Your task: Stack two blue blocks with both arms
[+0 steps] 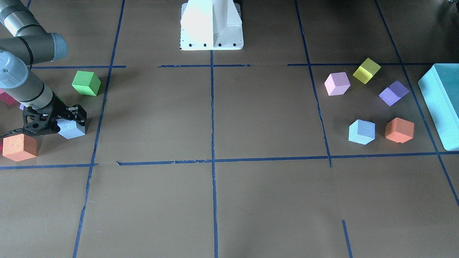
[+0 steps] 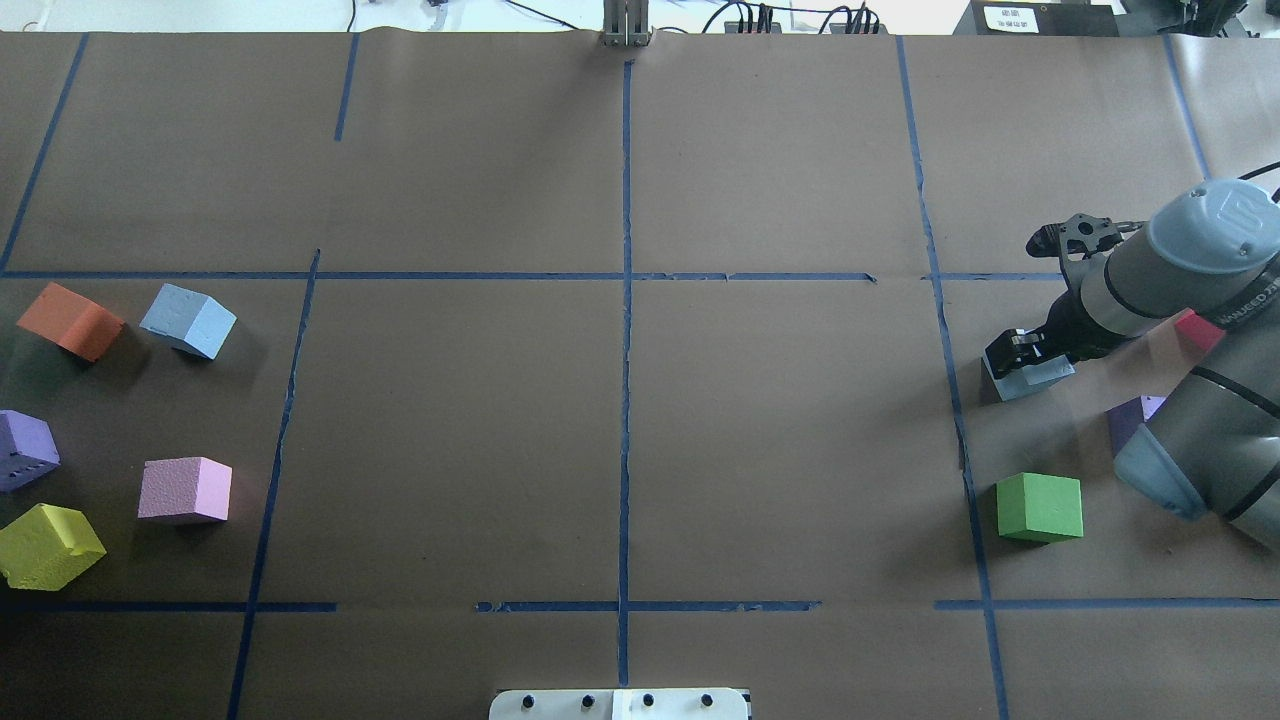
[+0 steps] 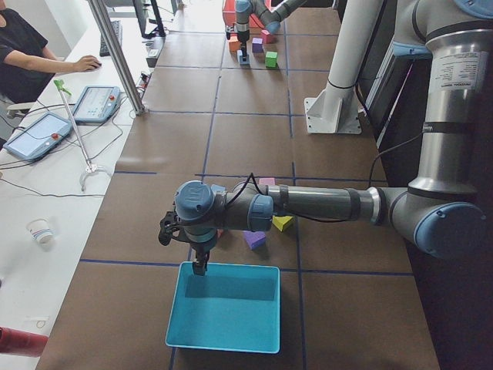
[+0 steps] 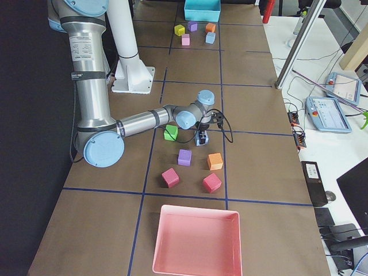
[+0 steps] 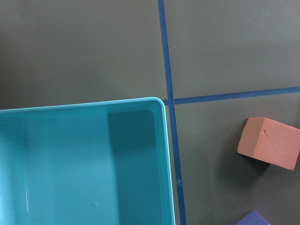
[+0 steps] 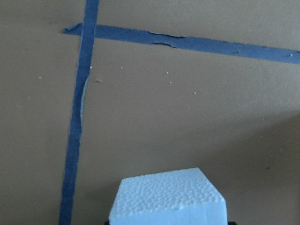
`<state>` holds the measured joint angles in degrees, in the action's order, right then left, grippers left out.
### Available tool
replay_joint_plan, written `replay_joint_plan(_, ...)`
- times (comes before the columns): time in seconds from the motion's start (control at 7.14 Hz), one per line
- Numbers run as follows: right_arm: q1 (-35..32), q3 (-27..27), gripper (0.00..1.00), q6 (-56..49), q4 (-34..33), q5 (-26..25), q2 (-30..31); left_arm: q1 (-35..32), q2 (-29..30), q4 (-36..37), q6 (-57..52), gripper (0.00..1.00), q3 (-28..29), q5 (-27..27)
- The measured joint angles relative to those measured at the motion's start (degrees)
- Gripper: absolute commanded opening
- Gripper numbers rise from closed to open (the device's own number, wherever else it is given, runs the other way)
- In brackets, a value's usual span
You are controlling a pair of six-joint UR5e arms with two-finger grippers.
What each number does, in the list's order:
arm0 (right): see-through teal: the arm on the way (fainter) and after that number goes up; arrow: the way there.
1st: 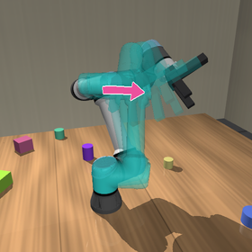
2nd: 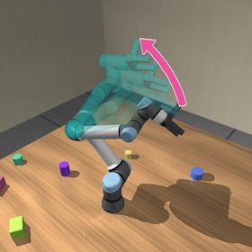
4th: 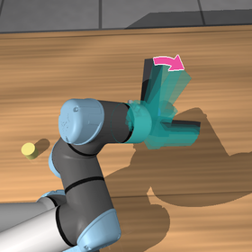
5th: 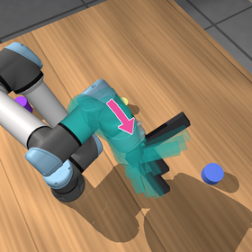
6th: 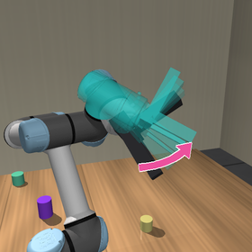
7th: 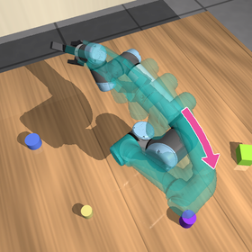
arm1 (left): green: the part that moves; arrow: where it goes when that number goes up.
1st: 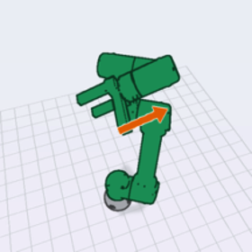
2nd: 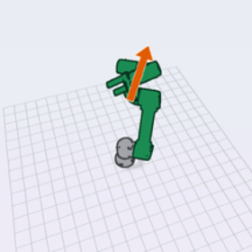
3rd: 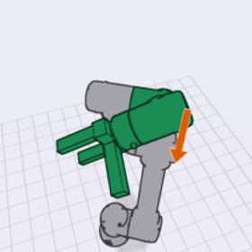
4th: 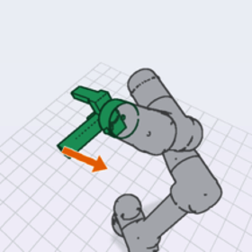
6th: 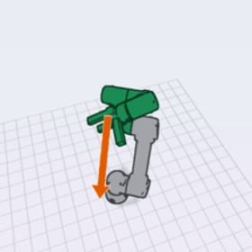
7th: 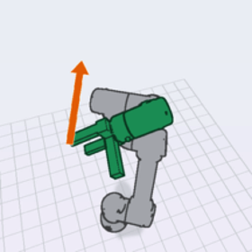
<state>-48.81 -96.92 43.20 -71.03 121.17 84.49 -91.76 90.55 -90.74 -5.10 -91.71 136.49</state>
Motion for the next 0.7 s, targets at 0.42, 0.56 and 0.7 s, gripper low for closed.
replay_joint_plan(0.42, -2.8, -3.0, 0.00, -0.4, -1.5, 1.7, -0.6, -0.1, -0.1, 0.0, 0.0, 1.00, -0.4, 0.0)
replay_joint_plan(0.56, -3.3, -5.1, 0.00, -0.3, -4.9, 2.3, -2.4, -0.1, -0.2, 0.0, 0.0, 1.00, -0.5, 0.0)
replay_joint_plan(0.7, -2.6, -6.5, 0.00, 0.2, -11.1, 2.3, -7.3, -0.1, -0.3, 0.0, 0.0, 1.00, -0.5, 0.0)
